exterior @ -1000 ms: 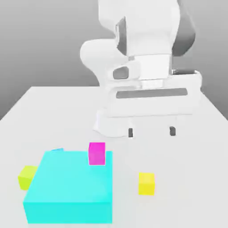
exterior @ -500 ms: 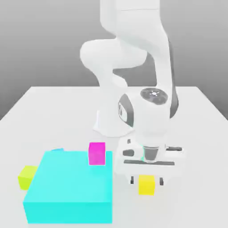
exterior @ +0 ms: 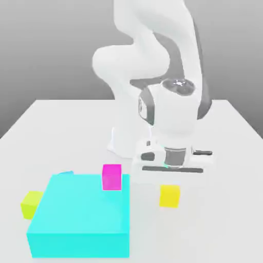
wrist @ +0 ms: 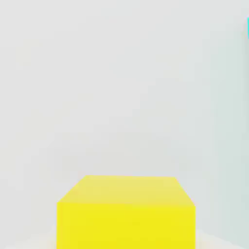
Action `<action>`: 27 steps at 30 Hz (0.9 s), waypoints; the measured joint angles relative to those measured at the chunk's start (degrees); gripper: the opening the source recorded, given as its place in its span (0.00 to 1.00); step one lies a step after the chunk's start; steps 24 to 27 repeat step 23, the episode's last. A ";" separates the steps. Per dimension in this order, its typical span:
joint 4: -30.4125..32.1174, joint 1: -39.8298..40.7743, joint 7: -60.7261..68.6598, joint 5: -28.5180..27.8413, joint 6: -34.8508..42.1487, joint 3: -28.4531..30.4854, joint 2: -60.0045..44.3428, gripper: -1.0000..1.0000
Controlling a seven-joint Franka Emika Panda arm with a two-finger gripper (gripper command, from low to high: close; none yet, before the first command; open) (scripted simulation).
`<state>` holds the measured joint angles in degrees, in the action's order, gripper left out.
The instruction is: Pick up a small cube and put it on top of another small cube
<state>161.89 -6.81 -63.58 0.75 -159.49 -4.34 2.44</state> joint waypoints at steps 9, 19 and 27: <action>2.95 7.38 0.17 -0.76 15.73 5.31 18.69 0.00; 7.09 13.22 -0.85 -2.77 12.62 7.56 19.71 0.00; 7.50 13.35 -0.84 -2.74 10.63 7.43 18.13 1.00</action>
